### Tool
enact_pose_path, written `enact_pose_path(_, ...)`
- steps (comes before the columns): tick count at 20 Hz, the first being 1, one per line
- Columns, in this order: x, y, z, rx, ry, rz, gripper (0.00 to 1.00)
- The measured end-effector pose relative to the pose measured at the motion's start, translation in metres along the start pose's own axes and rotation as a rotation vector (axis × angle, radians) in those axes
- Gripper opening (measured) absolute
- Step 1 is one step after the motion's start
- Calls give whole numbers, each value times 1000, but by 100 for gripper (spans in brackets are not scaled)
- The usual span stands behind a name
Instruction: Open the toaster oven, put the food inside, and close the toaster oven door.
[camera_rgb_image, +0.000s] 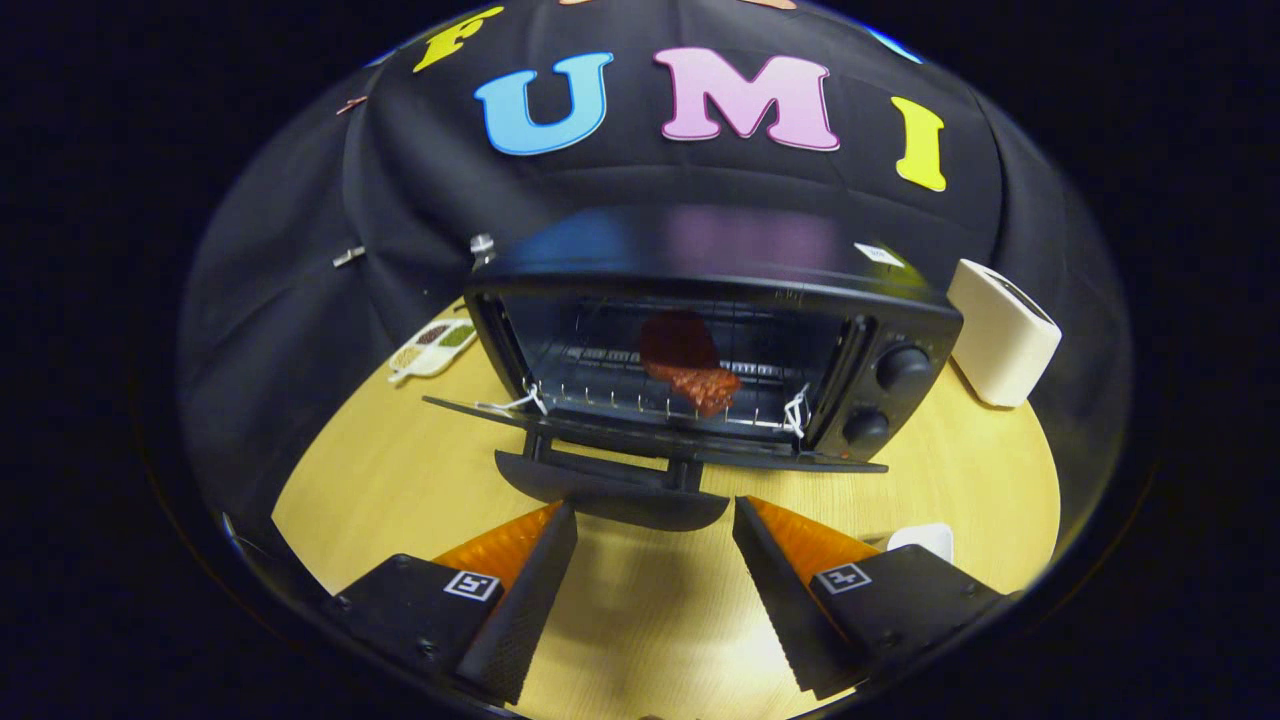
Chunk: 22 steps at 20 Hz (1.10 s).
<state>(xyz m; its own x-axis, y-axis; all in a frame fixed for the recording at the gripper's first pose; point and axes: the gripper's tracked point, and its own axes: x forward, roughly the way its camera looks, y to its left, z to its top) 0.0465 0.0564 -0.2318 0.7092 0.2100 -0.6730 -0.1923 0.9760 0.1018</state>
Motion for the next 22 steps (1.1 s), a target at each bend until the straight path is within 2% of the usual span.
enact_pose_path(5,8,-6,63,-21,-77,-27,98)
enact_pose_path(11,-45,-7,133,-1,-271,-25,98)
enact_pose_path(16,-109,-40,156,-38,-396,-82,98)
enact_pose_path(22,-174,-73,150,-7,-477,-147,98)
